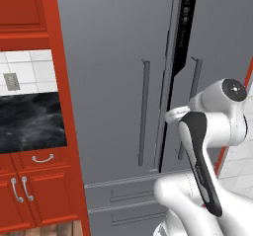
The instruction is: Take the donuts from the fridge and place them on the empty tray on the dining counter.
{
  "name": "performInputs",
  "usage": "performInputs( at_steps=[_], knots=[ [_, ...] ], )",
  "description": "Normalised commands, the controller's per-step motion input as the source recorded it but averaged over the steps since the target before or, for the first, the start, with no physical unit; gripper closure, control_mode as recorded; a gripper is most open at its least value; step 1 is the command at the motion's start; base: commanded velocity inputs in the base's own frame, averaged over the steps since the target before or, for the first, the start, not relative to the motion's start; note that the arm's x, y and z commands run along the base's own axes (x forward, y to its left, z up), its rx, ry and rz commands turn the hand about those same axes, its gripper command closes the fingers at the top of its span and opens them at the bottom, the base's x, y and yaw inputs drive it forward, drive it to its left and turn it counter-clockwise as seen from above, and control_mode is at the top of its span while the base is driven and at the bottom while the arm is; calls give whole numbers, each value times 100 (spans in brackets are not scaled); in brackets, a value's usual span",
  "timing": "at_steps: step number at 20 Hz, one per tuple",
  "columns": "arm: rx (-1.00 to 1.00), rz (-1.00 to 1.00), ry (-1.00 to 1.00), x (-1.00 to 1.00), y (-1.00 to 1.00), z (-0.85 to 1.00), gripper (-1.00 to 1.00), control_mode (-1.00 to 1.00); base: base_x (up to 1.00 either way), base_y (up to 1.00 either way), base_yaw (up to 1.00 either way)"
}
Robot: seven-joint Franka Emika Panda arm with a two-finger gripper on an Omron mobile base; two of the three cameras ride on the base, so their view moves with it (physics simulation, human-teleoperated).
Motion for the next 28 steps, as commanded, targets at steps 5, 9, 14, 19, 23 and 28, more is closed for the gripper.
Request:
performInputs(
  at_steps=[5, 9, 14, 19, 23, 28],
  knots=[
    [0, -2, -31, -39, 0, -8, -100, -100, 0, 0, 0],
    [0, -2, -16, -7, 0, -2, -100, -100, 0, 0, 0],
    [0, 0, -1, 0, 0, 0, -100, 100, -3, 0, 0],
    [0, 0, 0, 0, 0, 0, -100, 100, -46, -1, 0],
    [0, 0, 0, 0, 0, 0, -100, 100, -73, -3, 0],
    [0, 0, 0, 0, 0, 0, -100, 100, -55, 0, 0]
  ],
)
